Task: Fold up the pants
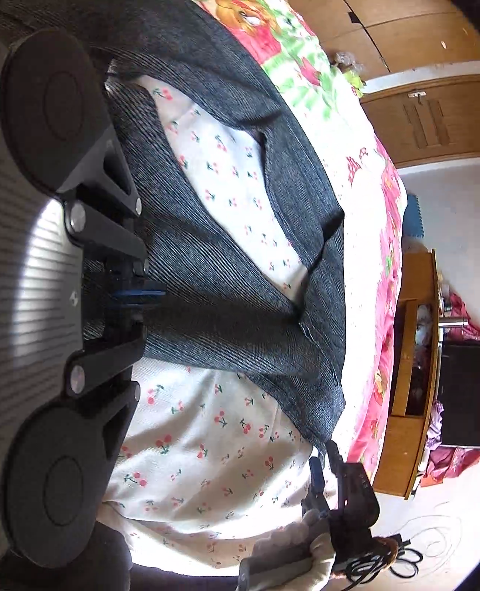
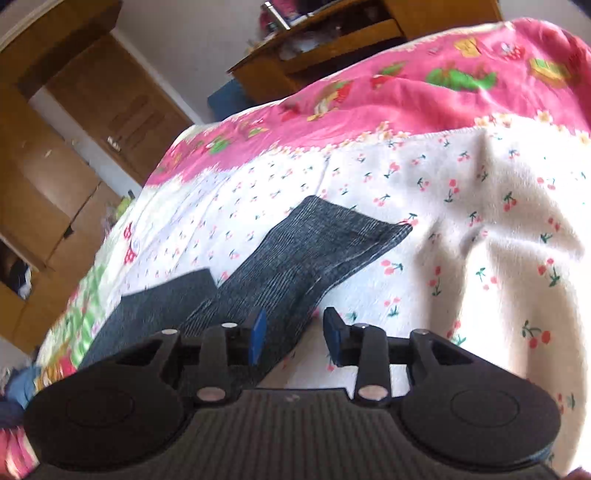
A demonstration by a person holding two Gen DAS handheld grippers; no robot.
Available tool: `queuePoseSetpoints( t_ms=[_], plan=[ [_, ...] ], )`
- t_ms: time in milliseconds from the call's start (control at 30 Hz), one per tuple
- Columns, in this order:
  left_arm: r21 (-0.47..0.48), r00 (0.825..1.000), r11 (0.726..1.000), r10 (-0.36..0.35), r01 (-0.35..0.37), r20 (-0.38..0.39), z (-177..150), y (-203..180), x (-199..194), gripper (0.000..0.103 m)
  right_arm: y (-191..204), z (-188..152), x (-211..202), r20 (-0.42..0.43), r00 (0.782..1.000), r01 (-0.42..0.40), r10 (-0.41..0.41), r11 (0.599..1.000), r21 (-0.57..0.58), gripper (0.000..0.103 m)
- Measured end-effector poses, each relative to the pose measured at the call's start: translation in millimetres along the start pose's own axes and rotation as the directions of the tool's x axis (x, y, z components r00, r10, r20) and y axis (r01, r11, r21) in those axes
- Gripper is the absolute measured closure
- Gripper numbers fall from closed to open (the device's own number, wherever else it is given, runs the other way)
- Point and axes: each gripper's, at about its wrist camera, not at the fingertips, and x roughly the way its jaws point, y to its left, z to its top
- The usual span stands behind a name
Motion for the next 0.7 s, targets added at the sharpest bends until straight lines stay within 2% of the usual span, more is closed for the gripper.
queuePoseSetpoints(
  t_ms=[67, 100, 133, 200, 267, 333, 400, 433, 500, 533, 600, 667, 700],
  plan=[
    [0.030, 0.999, 0.999, 0.035, -0.035, -0.002, 6, -17, 2, 0.083, -13, 7, 14, 0.017, 0.998, -0.058, 0.057, 0.997, 0.048, 0.065],
    [0.020, 0.999, 0.999, 0.043, -0.043, -0.012, 8, -23, 3, 0.083, -17, 9, 20, 0.023, 0.998, -0.067, 0.066, 0.996, 0.055, 0.073],
    [-0.001, 0.999, 0.999, 0.045, -0.045, -0.029, 13, -30, 8, 0.083, -20, 11, 24, 0.017, 0.997, -0.078, 0.077, 0.995, 0.063, 0.099],
    [-0.008, 0.997, 0.999, 0.049, -0.050, -0.058, 20, -41, 8, 0.083, -25, 21, 24, -0.004, 0.992, -0.128, 0.128, 0.988, 0.084, 0.099],
    [0.014, 0.996, 0.998, 0.062, -0.061, -0.063, 29, -52, 4, 0.083, -14, 41, 5, 0.031, 0.982, -0.187, 0.187, 0.982, -0.005, 0.099],
    [0.013, 0.996, 0.998, 0.062, -0.061, -0.067, 39, -59, 4, 0.083, -9, 62, -10, 0.052, 0.980, -0.190, 0.193, 0.980, -0.059, 0.099],
    [-0.002, 0.995, 0.998, 0.062, -0.062, -0.075, 47, -68, 7, 0.083, -12, 74, -12, -0.001, 0.991, -0.134, 0.135, 0.983, -0.125, 0.098],
    [-0.008, 0.995, 0.998, 0.061, -0.062, -0.079, 49, -73, 10, 0.082, -15, 74, -7, -0.024, 0.998, -0.066, 0.063, 0.981, -0.185, 0.091],
    [-0.010, 0.992, 0.997, 0.069, -0.070, -0.101, 52, -86, 17, 0.082, -28, 66, 1, -0.020, 0.998, 0.056, -0.063, 0.965, -0.255, 0.086],
    [-0.013, 0.990, 0.997, 0.072, -0.074, -0.118, 53, -90, 19, 0.082, -38, 62, -1, -0.019, 0.997, 0.065, -0.073, 0.962, -0.265, 0.086],
    [-0.016, 0.985, 0.996, 0.084, -0.088, -0.150, 54, -96, 17, 0.081, -53, 61, -20, 0.055, 0.997, 0.072, -0.061, 0.968, -0.239, 0.083],
    [-0.001, 0.983, 0.994, 0.108, -0.109, -0.150, 56, -98, 11, 0.078, -53, 55, -43, 0.131, 0.990, 0.086, -0.049, 0.954, -0.287, 0.083],
    [0.009, 0.982, 0.992, 0.126, -0.126, -0.143, 57, -97, 8, 0.078, -48, 50, -55, 0.142, 0.990, 0.056, -0.009, 0.942, -0.331, 0.083]
  ],
)
